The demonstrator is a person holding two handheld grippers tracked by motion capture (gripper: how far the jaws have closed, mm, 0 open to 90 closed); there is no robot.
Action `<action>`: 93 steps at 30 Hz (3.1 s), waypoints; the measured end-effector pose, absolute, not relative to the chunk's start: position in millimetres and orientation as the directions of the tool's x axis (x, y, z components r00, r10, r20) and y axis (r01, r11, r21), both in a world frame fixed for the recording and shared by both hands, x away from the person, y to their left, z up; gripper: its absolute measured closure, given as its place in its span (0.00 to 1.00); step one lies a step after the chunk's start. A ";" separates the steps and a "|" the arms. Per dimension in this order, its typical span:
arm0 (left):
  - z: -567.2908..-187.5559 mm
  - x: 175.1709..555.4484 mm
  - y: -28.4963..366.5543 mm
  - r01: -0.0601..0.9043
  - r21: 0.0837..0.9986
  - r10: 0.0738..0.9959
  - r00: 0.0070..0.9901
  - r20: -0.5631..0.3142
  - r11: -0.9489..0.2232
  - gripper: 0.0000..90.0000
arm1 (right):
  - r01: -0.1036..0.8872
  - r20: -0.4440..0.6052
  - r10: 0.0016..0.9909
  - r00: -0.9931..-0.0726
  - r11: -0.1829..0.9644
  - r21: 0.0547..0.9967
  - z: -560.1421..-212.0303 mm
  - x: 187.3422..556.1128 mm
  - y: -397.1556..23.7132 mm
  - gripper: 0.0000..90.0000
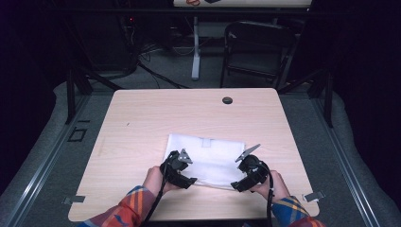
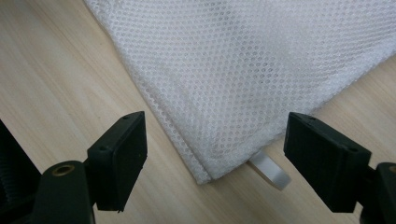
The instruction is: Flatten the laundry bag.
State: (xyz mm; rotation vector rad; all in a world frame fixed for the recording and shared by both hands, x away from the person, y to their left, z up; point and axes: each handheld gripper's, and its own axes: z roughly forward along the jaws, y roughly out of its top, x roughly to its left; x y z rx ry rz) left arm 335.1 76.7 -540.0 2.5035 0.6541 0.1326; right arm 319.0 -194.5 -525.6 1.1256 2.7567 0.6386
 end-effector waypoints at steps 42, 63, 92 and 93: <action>-552.3 324.0 58.3 0.355 0.502 0.398 0.917 -0.025 -0.788 0.97 | 0.517 0.037 0.573 -0.819 0.708 0.482 -523.7 292.5 -165.3 0.97; -546.9 323.8 60.4 0.350 0.545 0.407 0.913 -0.017 -0.762 0.98 | 0.432 -0.107 0.535 -0.838 0.771 0.467 -553.8 297.2 -131.0 1.00; -528.3 323.6 66.5 0.399 0.571 0.458 0.888 -0.045 -0.717 0.98 | 0.460 -0.047 0.541 -0.839 0.754 0.469 -557.9 299.3 -132.5 1.00; -527.7 323.3 66.6 0.405 0.576 0.465 0.884 -0.050 -0.709 0.98 | 0.460 -0.045 0.541 -0.840 0.753 0.470 -558.0 299.1 -132.4 1.00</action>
